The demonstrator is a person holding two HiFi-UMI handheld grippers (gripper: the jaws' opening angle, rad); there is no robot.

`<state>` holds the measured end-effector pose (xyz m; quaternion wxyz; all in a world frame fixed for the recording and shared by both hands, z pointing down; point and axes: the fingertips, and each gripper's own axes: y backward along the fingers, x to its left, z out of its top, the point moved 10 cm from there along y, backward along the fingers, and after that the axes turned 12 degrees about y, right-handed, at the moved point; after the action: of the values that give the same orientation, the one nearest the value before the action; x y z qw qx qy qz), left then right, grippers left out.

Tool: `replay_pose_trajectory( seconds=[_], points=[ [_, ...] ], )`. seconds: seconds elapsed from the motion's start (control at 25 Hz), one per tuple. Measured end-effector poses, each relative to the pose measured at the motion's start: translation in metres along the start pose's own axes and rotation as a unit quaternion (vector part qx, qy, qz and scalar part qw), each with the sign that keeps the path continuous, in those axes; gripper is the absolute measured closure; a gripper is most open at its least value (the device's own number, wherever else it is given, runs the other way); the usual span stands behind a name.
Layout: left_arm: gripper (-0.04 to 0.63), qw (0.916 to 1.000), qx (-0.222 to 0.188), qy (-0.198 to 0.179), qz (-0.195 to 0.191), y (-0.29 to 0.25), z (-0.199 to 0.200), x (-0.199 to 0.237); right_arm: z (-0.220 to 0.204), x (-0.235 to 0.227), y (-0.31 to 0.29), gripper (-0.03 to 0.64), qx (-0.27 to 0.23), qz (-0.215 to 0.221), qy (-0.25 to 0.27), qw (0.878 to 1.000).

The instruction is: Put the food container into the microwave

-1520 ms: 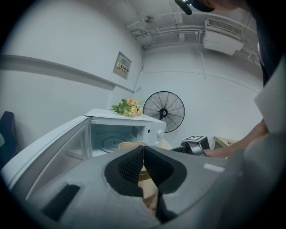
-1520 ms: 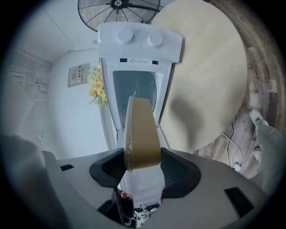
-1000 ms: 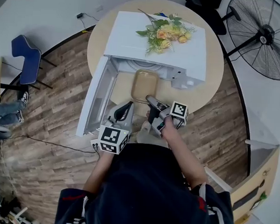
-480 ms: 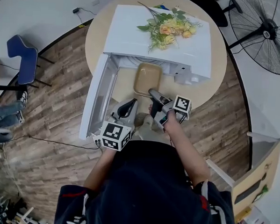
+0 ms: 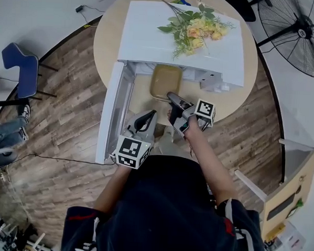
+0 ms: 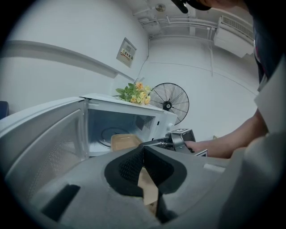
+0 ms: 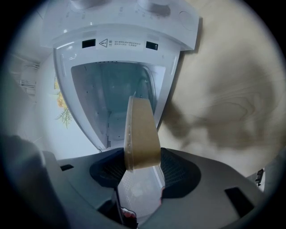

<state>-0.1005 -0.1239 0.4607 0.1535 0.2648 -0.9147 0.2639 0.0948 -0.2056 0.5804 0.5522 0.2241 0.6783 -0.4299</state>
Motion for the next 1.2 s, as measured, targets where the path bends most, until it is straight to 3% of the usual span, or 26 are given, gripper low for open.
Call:
replay_pose_trajectory(
  seconds=[0.52, 1.2],
  points=[
    [0.58, 0.9998, 0.018, -0.003, -0.008, -0.002, 0.002, 0.018, 0.03, -0.005, -0.04, 0.388, -0.026, 0.019, -0.002, 0.999],
    [0.58, 0.9994, 0.034, -0.001, -0.011, -0.018, 0.005, 0.029, 0.059, -0.002, -0.06, 0.394, -0.059, -0.003, 0.032, 0.998]
  ],
)
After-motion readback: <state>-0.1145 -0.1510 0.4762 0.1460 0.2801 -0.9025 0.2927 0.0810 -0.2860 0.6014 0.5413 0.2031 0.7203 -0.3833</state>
